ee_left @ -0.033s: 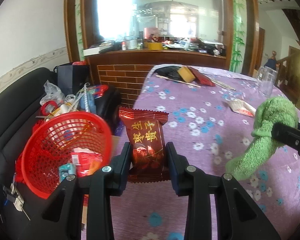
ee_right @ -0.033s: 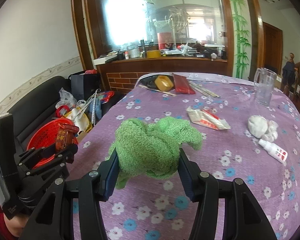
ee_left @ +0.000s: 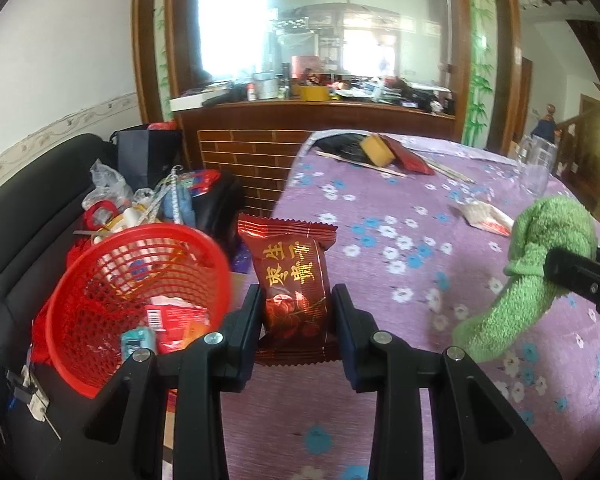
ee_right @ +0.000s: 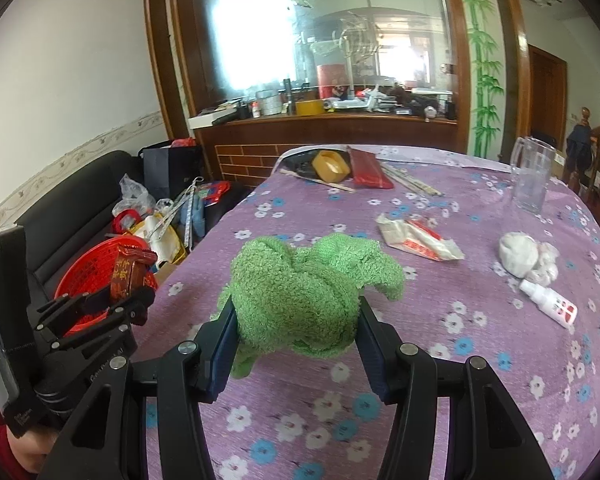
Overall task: Collect trash
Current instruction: 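Carry both items over the red basket and open both tools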
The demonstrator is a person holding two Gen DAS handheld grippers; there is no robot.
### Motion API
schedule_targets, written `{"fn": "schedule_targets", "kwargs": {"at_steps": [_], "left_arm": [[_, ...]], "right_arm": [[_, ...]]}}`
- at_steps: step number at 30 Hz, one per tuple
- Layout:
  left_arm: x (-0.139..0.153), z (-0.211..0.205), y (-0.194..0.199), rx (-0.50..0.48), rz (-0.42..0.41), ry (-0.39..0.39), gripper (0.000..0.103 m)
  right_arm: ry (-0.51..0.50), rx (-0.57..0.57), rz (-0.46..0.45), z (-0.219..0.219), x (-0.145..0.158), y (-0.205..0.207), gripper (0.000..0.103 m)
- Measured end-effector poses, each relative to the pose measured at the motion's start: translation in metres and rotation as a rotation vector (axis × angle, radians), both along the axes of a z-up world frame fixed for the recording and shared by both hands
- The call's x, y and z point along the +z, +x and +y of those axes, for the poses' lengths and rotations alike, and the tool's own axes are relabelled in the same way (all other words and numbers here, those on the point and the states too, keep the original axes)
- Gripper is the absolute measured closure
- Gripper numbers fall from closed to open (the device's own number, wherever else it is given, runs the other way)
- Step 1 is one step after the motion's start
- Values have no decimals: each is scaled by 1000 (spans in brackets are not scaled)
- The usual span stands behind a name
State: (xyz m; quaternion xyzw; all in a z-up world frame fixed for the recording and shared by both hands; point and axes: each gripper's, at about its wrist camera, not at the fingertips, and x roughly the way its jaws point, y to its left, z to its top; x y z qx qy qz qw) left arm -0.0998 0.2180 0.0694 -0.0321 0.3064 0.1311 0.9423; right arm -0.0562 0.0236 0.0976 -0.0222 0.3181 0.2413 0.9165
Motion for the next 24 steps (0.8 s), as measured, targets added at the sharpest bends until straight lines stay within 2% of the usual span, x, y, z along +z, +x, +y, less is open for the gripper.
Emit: {"fn": "schedule_targets", "kwargs": {"at_steps": [7,15,24], "left_arm": [[4,50,-11,88,-5,-24,70],[-5,114,-26,188,21,-68,70],[-14,152,-35,215,41,-92,70]], "right_arm": [[-14,80,-12,37,10,4,44],[-47,194,-26,98,19,11,43],[-81,302,-9,173,14,23,43]]}}
